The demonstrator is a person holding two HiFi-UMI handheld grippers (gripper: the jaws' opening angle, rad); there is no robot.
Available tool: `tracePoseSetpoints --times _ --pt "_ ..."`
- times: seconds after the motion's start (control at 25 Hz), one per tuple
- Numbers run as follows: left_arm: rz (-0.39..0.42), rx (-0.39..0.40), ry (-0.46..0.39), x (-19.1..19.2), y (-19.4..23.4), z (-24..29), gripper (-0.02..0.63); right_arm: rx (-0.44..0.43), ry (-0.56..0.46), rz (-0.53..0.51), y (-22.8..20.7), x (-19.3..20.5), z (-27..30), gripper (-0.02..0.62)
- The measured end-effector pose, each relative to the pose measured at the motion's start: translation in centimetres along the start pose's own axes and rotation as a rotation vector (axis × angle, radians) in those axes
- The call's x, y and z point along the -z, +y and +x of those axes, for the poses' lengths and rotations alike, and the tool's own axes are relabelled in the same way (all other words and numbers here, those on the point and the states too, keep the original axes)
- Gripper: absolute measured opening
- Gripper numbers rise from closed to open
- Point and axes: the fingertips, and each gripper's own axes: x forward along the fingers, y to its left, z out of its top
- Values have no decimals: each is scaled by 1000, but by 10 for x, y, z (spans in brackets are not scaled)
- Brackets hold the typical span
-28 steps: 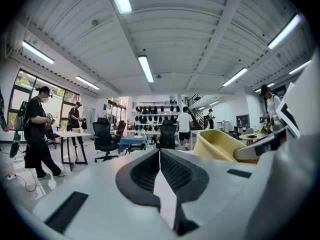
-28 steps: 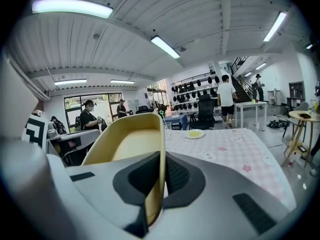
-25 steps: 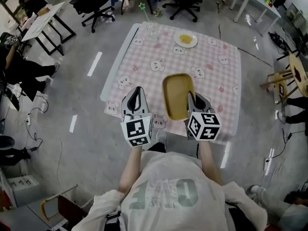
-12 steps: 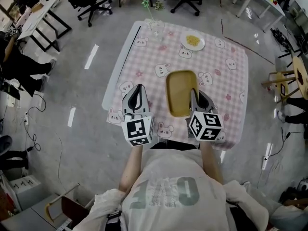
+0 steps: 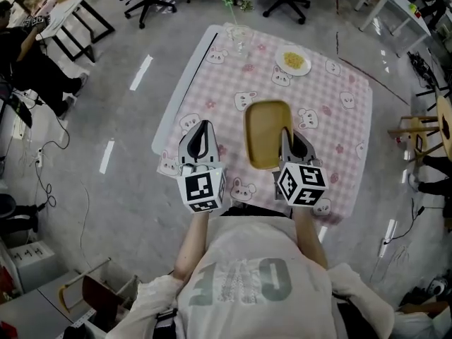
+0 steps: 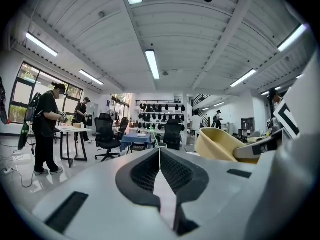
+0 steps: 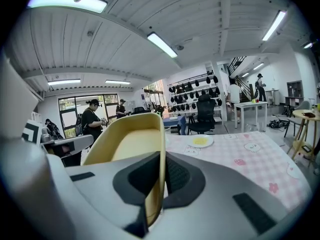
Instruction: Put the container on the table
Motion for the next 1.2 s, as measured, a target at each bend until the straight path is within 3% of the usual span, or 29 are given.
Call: tracePoseSetpoints --times 0.48,0.64,0.8,1.2 --pt "21 -43 -19 -10 -5 2 29 -45 0 -43 -1 -8 7 31" --pt "28 -51 -27 -16 -7 3 29 -67 70 -4 -5 -10 33 31" --pt "33 -61 -34 -18 -8 1 29 -47 182 25 -23 13 74 31" --pt "40 -130 -6 -15 3 -10 29 34 357 -50 -61 57 146 31"
